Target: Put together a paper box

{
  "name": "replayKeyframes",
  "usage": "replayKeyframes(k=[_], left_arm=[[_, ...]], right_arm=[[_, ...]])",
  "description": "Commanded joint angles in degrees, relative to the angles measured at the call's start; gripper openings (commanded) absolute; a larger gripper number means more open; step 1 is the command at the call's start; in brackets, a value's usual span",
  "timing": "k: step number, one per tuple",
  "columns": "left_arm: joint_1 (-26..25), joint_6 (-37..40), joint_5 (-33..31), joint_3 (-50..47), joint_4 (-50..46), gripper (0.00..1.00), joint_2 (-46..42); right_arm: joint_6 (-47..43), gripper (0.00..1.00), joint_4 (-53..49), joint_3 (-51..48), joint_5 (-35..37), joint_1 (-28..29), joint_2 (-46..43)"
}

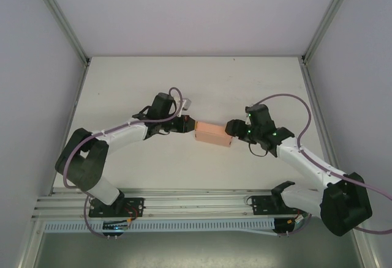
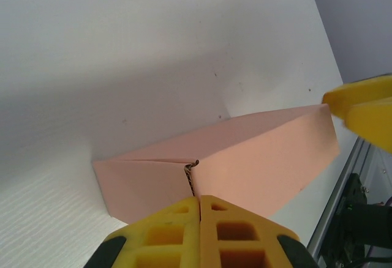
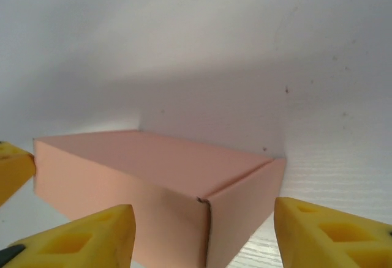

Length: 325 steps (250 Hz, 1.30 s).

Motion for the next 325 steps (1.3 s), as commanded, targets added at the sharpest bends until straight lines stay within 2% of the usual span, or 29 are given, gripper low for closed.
replayKeyframes(k=[1, 38, 58, 77, 110, 136, 175, 204, 251, 273, 302, 325], left_arm=[[-0.4, 2.7, -0.5, 1.7, -8.2, 0.0, 2.0], [-0.4, 3.3, -0.1, 3.7, -9.1, 0.0, 3.2], [-0.3, 3.4, -0.1, 4.4, -9.4, 0.0, 3.7], [-0.4, 3.5, 0.0, 4.9, -9.6, 0.01, 4.0], [-0.3, 3.8, 0.0, 5.2, -9.8, 0.02, 3.9], [-0.4, 4.0, -0.1, 5.2, -10.0, 0.04, 3.6], [-0.4, 3.8, -0.4, 5.0, -10.3, 0.06, 3.4], [-0.4, 3.7, -0.5, 5.0, -10.2, 0.09, 3.1], [-0.4, 4.1, -1.0, 5.8, -10.7, 0.08, 3.0], [-0.4, 4.1, -0.9, 5.9, -10.9, 0.08, 3.0], [-0.4, 4.0, -1.1, 6.2, -11.1, 0.14, 2.5], [-0.4, 4.1, -1.4, 6.6, -11.1, 0.18, 1.4]], right_arm=[[-13.8, 0.77, -7.0, 5.6, 1.1, -0.1, 0.3], [-35.6, 0.99, -5.7, 7.0, -9.0, -0.1, 0.2], [-45.0, 0.99, -6.1, 7.0, -9.7, 0.0, 1.3], [-48.3, 0.99, -6.0, 7.9, -7.5, 0.0, 3.2], [-57.8, 0.99, -6.1, 8.5, -11.7, 0.9, 6.6], [-63.9, 0.99, -7.5, 10.0, -12.0, 1.5, 10.7], [-67.6, 0.91, -11.4, 14.0, -11.8, 2.3, 16.4], [-69.0, 0.85, -11.6, 15.4, -8.5, 4.0, 19.5], [-70.7, 0.78, -13.1, 17.5, -2.8, 7.2, 23.6], [-70.7, 0.7, -14.0, 18.8, 1.6, 8.1, 25.9], [-70.5, 0.48, -15.4, 20.9, 6.8, 9.6, 28.5], [-70.4, 0.38, -15.3, 21.8, 11.4, 11.2, 29.2]])
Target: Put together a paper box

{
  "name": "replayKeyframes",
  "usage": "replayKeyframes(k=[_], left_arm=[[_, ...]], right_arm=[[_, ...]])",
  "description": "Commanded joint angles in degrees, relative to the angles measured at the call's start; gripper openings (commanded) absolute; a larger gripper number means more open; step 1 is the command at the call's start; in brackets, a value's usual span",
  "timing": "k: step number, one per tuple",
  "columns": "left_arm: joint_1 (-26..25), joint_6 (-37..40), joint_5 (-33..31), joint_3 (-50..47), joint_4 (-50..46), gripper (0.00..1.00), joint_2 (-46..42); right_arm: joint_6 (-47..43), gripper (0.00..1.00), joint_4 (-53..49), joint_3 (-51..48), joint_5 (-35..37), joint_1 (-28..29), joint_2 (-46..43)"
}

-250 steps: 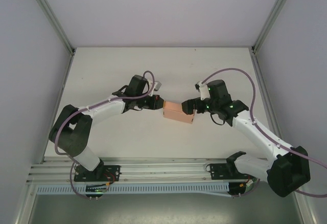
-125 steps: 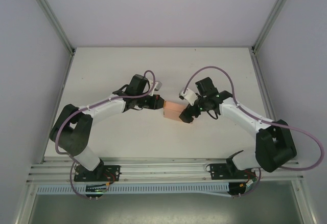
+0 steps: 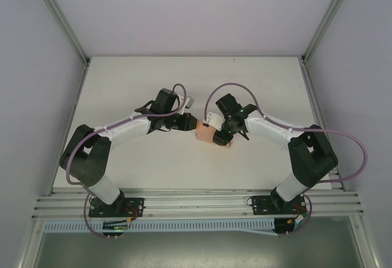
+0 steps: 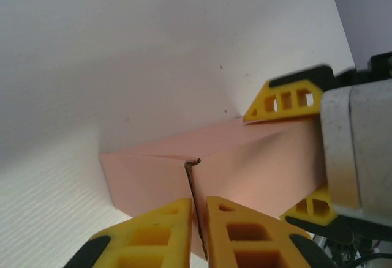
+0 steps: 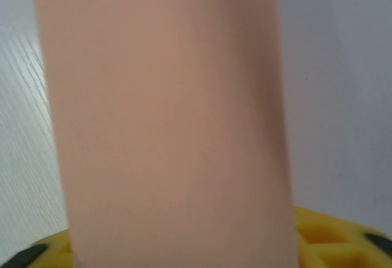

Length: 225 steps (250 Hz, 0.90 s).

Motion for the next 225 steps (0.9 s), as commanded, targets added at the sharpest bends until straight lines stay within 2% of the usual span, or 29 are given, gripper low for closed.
replayKeyframes(k=[1, 27, 43, 52, 67, 83, 88, 91, 129, 151, 165, 186, 205, 225], left_arm=[[-0.3, 1.0, -0.7, 1.1, -4.0, 0.18, -1.0], [-0.3, 1.1, -2.0, 2.0, -5.1, 0.33, -3.4], [-0.3, 1.0, -4.7, 2.1, -6.5, 0.35, -5.7], [-0.2, 0.5, -7.4, 2.1, -7.9, 0.4, -7.5], [-0.2, 0.1, -13.5, 1.6, -10.4, 0.64, -11.2], [-0.2, -1.0, -21.0, 0.3, -13.6, 0.8, -15.7], [-0.1, -1.4, -23.3, -0.3, -14.6, 0.94, -17.2], [-0.1, -1.6, -24.7, -0.7, -15.3, 0.98, -18.1], [0.2, -7.7, -42.3, -5.9, -24.5, 0.98, -29.9], [0.4, -11.5, -47.6, -9.5, -28.4, 0.98, -36.6], [0.3, -13.0, -47.8, -11.8, -28.9, 0.99, -40.2], [0.3, -14.0, -43.5, -15.2, -26.7, 0.99, -43.6], [0.3, -14.4, -38.1, -18.0, -24.2, 0.98, -44.0], [0.3, -16.7, -36.9, -19.6, -24.4, 0.98, -43.1]], right_arm=[[-0.2, 0.38, -1.3, 2.1, 9.9, 1.8, 1.5], [-0.4, 0.36, -1.0, 3.0, 14.3, 3.4, 1.1], [-0.5, 0.36, -0.2, 3.4, 17.1, 4.3, 0.3], [-0.7, 0.36, 0.7, 3.3, 18.9, 4.9, -0.3], [-1.1, 0.36, 3.1, 2.8, 21.9, 5.4, -1.2], [-1.9, 0.36, 7.5, 1.7, 25.3, 5.8, -1.9], [-2.1, 0.36, 8.8, 1.3, 26.2, 5.9, -2.0], [-2.4, 0.36, 9.8, 1.0, 26.6, 6.0, -2.1], [-9.8, 0.38, 25.9, -3.5, 33.9, 9.0, -0.3], [-14.7, 0.41, 35.0, -5.2, 35.1, 10.6, 2.2], [-16.5, 0.44, 39.4, -5.5, 35.1, 11.3, 4.2], [-19.4, 0.44, 43.8, -5.4, 35.0, 12.4, 8.0], [-23.6, 0.44, 48.6, -6.2, 36.9, 13.5, 12.0], [-27.4, 0.46, 54.5, -7.4, 39.1, 14.5, 15.6]])
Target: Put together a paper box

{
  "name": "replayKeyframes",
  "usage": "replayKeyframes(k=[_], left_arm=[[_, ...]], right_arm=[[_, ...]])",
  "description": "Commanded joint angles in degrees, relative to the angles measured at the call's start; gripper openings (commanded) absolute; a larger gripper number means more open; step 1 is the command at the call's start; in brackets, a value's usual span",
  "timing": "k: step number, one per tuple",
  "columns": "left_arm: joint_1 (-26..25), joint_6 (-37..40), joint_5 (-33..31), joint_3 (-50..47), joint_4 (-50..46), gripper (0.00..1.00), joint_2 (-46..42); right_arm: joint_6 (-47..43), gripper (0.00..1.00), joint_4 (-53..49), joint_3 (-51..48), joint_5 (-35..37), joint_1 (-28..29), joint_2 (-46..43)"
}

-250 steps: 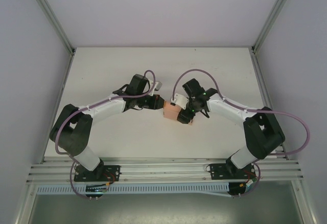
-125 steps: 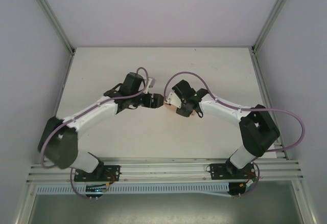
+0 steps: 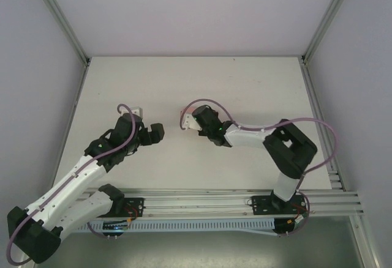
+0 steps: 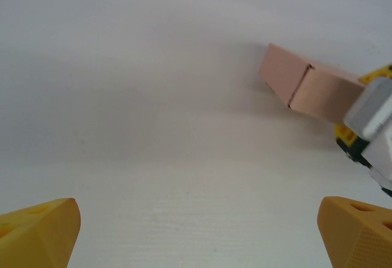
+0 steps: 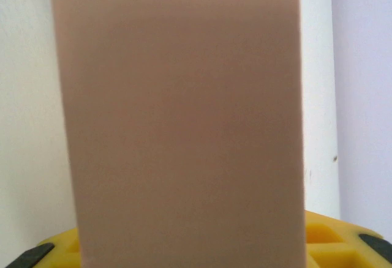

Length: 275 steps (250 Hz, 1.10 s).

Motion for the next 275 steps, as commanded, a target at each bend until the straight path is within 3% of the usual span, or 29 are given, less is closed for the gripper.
replayKeyframes(k=[1, 67, 116, 149, 188, 213, 247, 275], left_arm=[[0.0, -4.2, 3.3, -2.7, -0.3, 0.98, 0.9], [0.0, -5.0, 3.8, -4.5, 0.4, 0.99, 1.4], [0.0, -4.0, 4.2, -4.3, 0.7, 0.98, 0.7], [0.0, -3.6, 3.6, -4.0, 0.0, 0.99, 0.3], [0.0, -2.6, 3.8, -3.2, 0.0, 0.99, 0.4], [0.0, -1.9, 3.8, -2.5, -0.1, 0.99, 0.9], [0.1, -1.1, 4.0, -1.7, 0.0, 0.98, 1.7], [0.0, -0.7, 4.5, -1.4, 0.4, 0.98, 2.5]], right_arm=[[-8.5, 0.46, 13.1, -2.4, 4.8, 1.6, 4.8], [-5.9, 0.57, 17.8, -6.1, 6.5, 3.5, 6.8], [-3.8, 0.73, 16.4, -7.3, 7.4, 4.3, 6.1], [-0.7, 0.85, 8.0, -6.4, 5.0, 4.8, 4.3], [4.2, 0.9, -9.4, -2.1, -0.1, 4.9, 1.0], [6.6, 0.99, -19.9, 1.2, -4.3, 4.8, -1.4], [9.0, 0.99, -31.7, 5.6, -9.8, 4.7, -3.8], [10.0, 0.99, -33.6, 6.6, -12.1, 4.5, -5.9]])
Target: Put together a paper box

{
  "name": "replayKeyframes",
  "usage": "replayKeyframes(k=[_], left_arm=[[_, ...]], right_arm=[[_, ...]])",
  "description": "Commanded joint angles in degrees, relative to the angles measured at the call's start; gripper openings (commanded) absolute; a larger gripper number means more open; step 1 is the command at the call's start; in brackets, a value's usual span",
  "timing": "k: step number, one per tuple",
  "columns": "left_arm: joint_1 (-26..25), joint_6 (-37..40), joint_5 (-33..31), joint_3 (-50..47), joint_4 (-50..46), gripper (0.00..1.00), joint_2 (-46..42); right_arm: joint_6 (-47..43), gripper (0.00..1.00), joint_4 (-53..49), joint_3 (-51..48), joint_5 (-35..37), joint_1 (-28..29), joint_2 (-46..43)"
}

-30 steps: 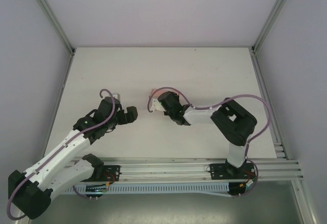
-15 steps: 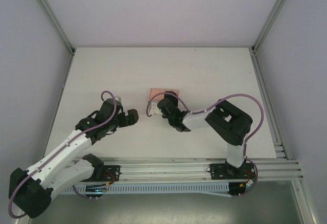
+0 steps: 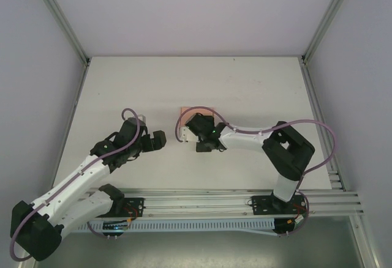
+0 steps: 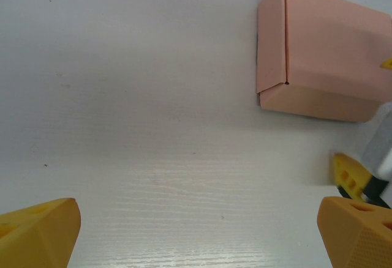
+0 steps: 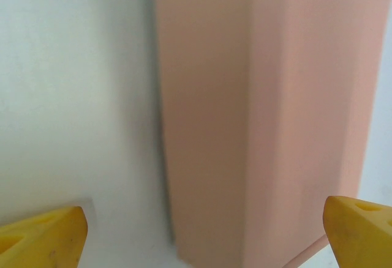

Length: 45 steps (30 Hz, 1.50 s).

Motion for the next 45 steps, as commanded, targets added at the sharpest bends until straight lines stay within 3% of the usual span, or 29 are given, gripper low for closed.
replayKeyframes(k=[1, 4, 7, 10, 14, 18, 21, 23, 27, 30, 32, 34, 38, 41, 43, 45], left_arm=[[0.0, 1.4, 0.8, 2.3, 0.1, 0.99, 0.8], [0.1, 0.8, -0.5, 2.0, 0.1, 0.98, 1.1], [0.2, 1.0, -6.3, 2.2, 0.2, 0.99, 1.5], [3.4, 3.7, -7.2, 2.0, 3.7, 0.98, 2.8], [11.7, 8.4, -8.9, 1.2, 9.9, 0.99, 5.3], [18.1, 20.4, -16.8, -5.2, 27.1, 0.99, 5.7], [24.2, 26.6, -15.4, -11.5, 43.5, 0.98, 7.8], [26.5, 28.0, -14.5, -12.4, 48.7, 0.98, 9.1], [26.9, 35.6, -12.3, -20.8, 72.9, 0.99, 13.6], [27.0, 37.4, -11.4, -22.2, 79.4, 0.99, 19.8], [27.1, 38.3, -7.1, -21.2, 77.6, 0.99, 20.3], [27.1, 39.5, -6.5, -22.6, 83.4, 0.99, 21.7], [28.2, 42.1, -6.2, -21.1, 86.8, 0.99, 25.3], [30.3, 42.8, -0.5, -21.7, 99.7, 0.99, 36.8], [32.8, 40.3, 2.5, -19.3, 92.6, 0.99, 35.4], [33.9, 39.3, 3.9, -19.3, 93.2, 0.99, 35.7]], right_arm=[[3.3, 0.99, -10.0, 1.9, -5.3, 0.0, -4.0], [6.5, 0.99, -5.5, 0.2, -4.5, -0.9, -8.2], [16.6, 0.99, -0.4, -1.8, -2.8, -4.6, -14.5], [30.5, 0.99, 2.9, -5.0, -3.1, -14.0, -22.1], [46.7, 0.99, 7.6, -13.4, -0.4, -29.2, -32.9], [49.8, 0.99, 22.2, -27.6, -6.8, -44.0, -41.0], [53.4, 0.99, 35.1, -35.9, -8.5, -50.2, -40.6], [52.5, 0.99, 41.9, -38.9, -9.2, -51.8, -37.8], [49.4, 0.99, 54.7, -40.9, -9.6, -52.6, -28.3], [49.4, 0.99, 68.5, -42.0, -9.2, -52.8, -19.7], [49.9, 0.99, 68.8, -40.4, -10.2, -53.4, -15.3], [48.9, 0.99, 70.1, -38.3, -14.0, -53.9, -10.2], [52.0, 0.99, 65.6, -36.9, -15.6, -56.5, -11.0], [51.8, 0.99, 65.2, -36.9, -15.4, -56.5, -11.1], [51.7, 0.99, 65.4, -36.9, -15.1, -56.4, -11.0], [51.7, 0.99, 65.4, -36.9, -14.9, -56.3, -11.0]])
